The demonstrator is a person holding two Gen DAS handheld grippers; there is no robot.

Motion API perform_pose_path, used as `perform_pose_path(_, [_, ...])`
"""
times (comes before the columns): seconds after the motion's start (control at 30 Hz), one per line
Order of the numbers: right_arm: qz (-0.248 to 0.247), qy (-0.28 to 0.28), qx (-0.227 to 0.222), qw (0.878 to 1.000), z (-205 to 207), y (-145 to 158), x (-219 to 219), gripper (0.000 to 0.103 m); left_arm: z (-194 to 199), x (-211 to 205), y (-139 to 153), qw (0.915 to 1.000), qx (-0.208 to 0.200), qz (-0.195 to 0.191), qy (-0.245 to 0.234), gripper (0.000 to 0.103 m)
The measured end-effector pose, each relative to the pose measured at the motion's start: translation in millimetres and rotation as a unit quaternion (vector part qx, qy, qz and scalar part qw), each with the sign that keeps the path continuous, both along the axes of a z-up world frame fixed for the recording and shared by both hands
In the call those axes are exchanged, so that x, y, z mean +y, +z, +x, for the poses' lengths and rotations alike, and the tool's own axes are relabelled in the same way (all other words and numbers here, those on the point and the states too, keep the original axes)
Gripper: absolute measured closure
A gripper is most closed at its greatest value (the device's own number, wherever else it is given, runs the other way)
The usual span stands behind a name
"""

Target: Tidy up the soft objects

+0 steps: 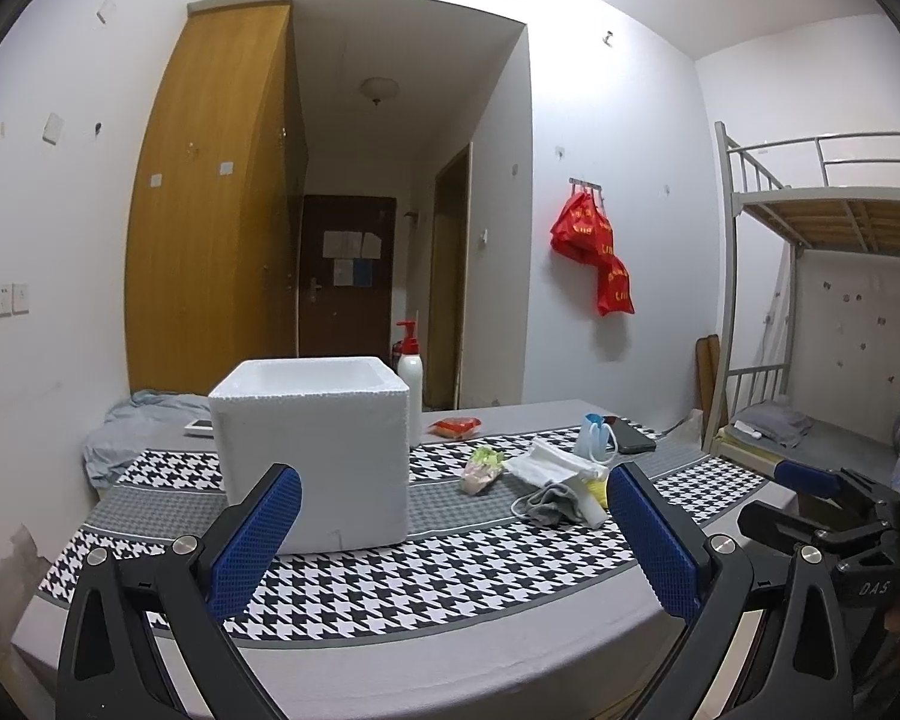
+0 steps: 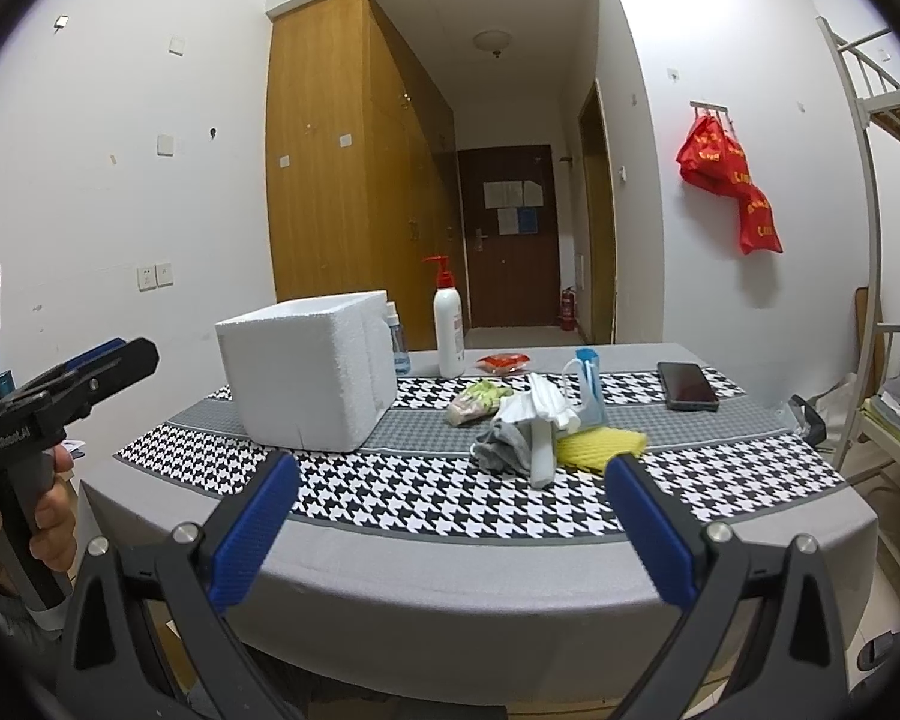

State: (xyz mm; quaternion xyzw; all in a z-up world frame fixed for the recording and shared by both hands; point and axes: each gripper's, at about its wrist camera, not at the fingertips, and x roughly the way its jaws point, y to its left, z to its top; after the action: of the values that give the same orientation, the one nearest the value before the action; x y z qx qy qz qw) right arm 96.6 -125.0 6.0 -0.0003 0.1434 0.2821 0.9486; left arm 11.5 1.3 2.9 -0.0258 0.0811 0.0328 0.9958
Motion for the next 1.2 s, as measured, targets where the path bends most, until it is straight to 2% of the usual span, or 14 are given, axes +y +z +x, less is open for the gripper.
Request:
perform_pose_path(0.73, [-0.008, -0.004, 0.021, 1.000, 46.7, 3.3, 1.7, 0.000, 50.3, 7.9, 3.5, 0.9993, 0.035, -0.010, 0.009, 0.001])
perform_pose_path(0.97, [-0.011, -0.009, 0.037, 0.999, 65.0, 2.3, 1.3, 0.000, 68.8, 3.0, 6.4, 0.9990, 0.044, 0.007, 0.003, 0.001])
perform_pose_path(1.2, [-0.020, -0.014, 0.053, 0.998, 85.2, 0.1, 1.3, 0.000, 91.2, 3.2, 6.4, 0.9979, 0.065, -0.008, -0.004, 0.001])
